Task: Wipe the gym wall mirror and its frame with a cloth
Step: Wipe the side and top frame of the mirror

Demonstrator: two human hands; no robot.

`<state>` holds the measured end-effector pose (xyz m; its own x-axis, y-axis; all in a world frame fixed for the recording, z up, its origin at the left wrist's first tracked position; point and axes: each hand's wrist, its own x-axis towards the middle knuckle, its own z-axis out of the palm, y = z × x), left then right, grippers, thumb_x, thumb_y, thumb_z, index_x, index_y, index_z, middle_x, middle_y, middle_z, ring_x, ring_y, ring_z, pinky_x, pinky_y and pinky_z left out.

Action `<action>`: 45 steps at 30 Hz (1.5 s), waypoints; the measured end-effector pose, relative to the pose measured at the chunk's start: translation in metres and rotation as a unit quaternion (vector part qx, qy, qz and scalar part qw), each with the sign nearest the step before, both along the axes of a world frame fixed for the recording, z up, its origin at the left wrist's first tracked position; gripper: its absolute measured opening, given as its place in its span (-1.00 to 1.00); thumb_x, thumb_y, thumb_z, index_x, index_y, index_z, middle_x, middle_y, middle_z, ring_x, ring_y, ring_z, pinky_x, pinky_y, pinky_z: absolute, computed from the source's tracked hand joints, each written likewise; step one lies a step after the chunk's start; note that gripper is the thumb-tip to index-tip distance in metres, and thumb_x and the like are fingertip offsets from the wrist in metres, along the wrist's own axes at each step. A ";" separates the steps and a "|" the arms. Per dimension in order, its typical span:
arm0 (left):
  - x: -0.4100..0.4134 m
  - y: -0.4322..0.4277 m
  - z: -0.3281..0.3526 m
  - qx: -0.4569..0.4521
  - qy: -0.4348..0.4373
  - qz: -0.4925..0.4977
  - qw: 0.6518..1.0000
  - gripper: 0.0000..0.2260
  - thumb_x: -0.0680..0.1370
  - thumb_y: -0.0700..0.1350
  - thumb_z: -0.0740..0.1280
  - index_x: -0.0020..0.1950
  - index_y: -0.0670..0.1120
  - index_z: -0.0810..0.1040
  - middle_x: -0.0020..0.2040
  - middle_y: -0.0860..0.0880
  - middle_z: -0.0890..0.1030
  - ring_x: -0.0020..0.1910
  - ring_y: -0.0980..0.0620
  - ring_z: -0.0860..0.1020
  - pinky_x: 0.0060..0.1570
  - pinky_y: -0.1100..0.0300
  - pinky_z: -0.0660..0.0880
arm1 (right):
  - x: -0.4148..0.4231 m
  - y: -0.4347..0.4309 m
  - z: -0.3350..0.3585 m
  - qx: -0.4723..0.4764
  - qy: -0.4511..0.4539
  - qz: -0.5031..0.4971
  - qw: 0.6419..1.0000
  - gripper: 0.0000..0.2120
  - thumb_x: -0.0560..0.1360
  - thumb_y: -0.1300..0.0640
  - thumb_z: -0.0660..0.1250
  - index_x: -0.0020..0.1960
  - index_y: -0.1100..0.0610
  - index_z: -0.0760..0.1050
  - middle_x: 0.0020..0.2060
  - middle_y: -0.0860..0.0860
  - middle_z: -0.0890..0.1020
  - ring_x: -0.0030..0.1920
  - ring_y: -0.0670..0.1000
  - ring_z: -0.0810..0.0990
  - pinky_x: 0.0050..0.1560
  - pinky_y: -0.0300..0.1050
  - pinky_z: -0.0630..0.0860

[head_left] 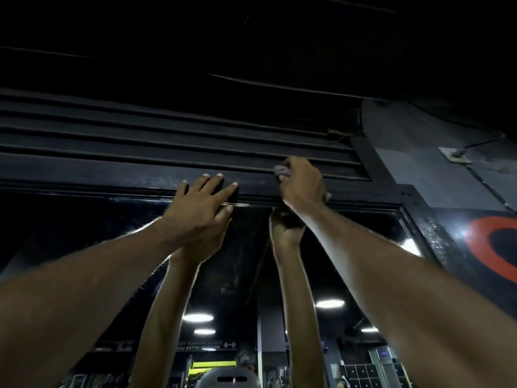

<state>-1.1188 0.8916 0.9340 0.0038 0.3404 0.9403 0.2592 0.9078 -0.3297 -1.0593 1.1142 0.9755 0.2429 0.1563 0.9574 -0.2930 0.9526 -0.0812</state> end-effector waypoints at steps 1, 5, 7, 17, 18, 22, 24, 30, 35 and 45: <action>-0.001 0.000 0.000 -0.004 -0.006 0.002 1.000 -0.45 0.68 0.25 -0.10 0.67 0.18 -0.08 0.69 -0.02 -0.03 0.65 -0.08 -0.07 0.58 -0.23 -0.05 | -0.006 -0.004 -0.006 0.063 0.004 -0.018 0.998 -0.86 0.56 0.19 0.38 0.07 -0.01 0.56 0.10 -0.02 0.60 0.13 0.13 0.57 -0.01 -0.02 0.50; 0.004 -0.003 -0.001 -0.013 -0.019 -0.006 1.000 -0.47 0.71 0.18 -0.01 0.67 0.18 -0.05 0.69 -0.01 -0.04 0.65 -0.06 -0.09 0.58 -0.17 -0.08 | -0.006 0.014 -0.034 0.197 0.030 -0.032 0.979 -0.75 0.55 0.20 0.41 0.18 -0.05 0.64 0.09 -0.10 0.60 0.11 0.02 0.54 -0.03 -0.11 0.46; 0.005 -0.005 -0.004 -0.019 -0.015 -0.005 1.000 -0.47 0.71 0.17 0.00 0.67 0.16 -0.04 0.69 -0.02 -0.03 0.65 -0.06 -0.07 0.59 -0.16 -0.06 | -0.007 0.033 -0.045 0.160 0.060 -0.028 0.985 -0.76 0.53 0.24 0.40 0.15 0.00 0.64 0.06 -0.05 0.58 0.09 0.07 0.56 -0.07 -0.13 0.41; 0.014 -0.015 -0.007 -0.023 -0.024 -0.004 0.999 -0.47 0.71 0.18 0.02 0.67 0.13 0.00 0.68 -0.03 0.02 0.65 -0.08 -0.03 0.58 -0.23 -0.02 | -0.019 -0.008 -0.062 0.127 0.034 0.090 0.987 -0.77 0.47 0.20 0.46 0.11 0.02 0.66 0.02 -0.06 0.65 0.01 -0.02 0.62 0.05 -0.12 0.55; 0.014 -0.018 -0.006 -0.015 -0.024 -0.001 1.000 -0.46 0.71 0.19 0.02 0.67 0.12 0.00 0.67 -0.03 0.04 0.64 -0.09 -0.02 0.57 -0.28 0.00 | -0.014 -0.010 -0.057 0.133 0.051 0.119 0.983 -0.79 0.49 0.17 0.47 0.11 0.01 0.66 0.02 -0.06 0.66 0.00 -0.03 0.64 0.04 -0.15 0.55; 0.010 -0.035 -0.003 0.008 -0.018 0.005 1.000 -0.45 0.69 0.20 0.05 0.65 0.08 0.06 0.63 -0.07 0.13 0.60 -0.12 0.10 0.52 -0.25 0.14 | 0.000 0.001 -0.024 -0.038 0.128 0.116 0.984 -0.80 0.59 0.13 0.40 0.21 0.01 0.60 0.16 0.00 0.58 0.13 0.06 0.58 0.01 -0.14 0.43; 0.008 -0.047 0.000 0.022 -0.012 0.003 1.000 -0.45 0.68 0.20 0.07 0.64 0.06 0.09 0.60 -0.08 0.18 0.56 -0.12 0.17 0.49 -0.18 0.21 | 0.000 -0.007 -0.007 -0.110 0.064 0.087 0.988 -0.79 0.63 0.11 0.34 0.25 0.02 0.58 0.22 0.06 0.54 0.21 0.16 0.54 0.05 -0.04 0.45; 0.000 -0.069 0.001 0.005 -0.005 -0.001 1.000 -0.44 0.70 0.17 0.04 0.67 0.03 0.04 0.65 -0.06 0.11 0.62 -0.10 0.08 0.54 -0.14 0.08 | -0.022 -0.077 -0.025 0.121 0.051 0.020 0.991 -0.81 0.56 0.21 0.40 0.09 -0.02 0.67 0.10 -0.09 0.66 0.13 0.02 0.60 0.10 -0.06 0.52; -0.007 -0.079 -0.007 0.003 0.000 -0.026 1.000 -0.45 0.69 0.18 0.02 0.66 0.03 0.07 0.65 -0.07 0.13 0.62 -0.10 0.08 0.59 -0.15 0.00 | -0.029 -0.042 -0.054 0.109 0.095 0.012 0.989 -0.74 0.54 0.24 0.36 0.14 -0.02 0.66 0.09 -0.06 0.64 0.12 0.03 0.58 0.09 -0.03 0.53; -0.009 -0.095 -0.005 -0.016 -0.001 -0.025 1.000 -0.45 0.69 0.18 0.06 0.65 0.05 0.08 0.62 -0.09 0.15 0.61 -0.14 0.09 0.57 -0.19 0.08 | -0.032 -0.085 -0.068 0.156 0.076 0.060 0.983 -0.77 0.51 0.18 0.48 0.17 0.06 0.68 0.06 -0.03 0.71 0.04 -0.04 0.65 0.13 -0.15 0.54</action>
<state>-1.1279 0.7962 0.9289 0.0205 0.3703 0.9287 0.3051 0.8823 -0.3585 -1.0917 1.0288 0.9076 0.3854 -0.1020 0.9171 -0.3913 0.8820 0.2626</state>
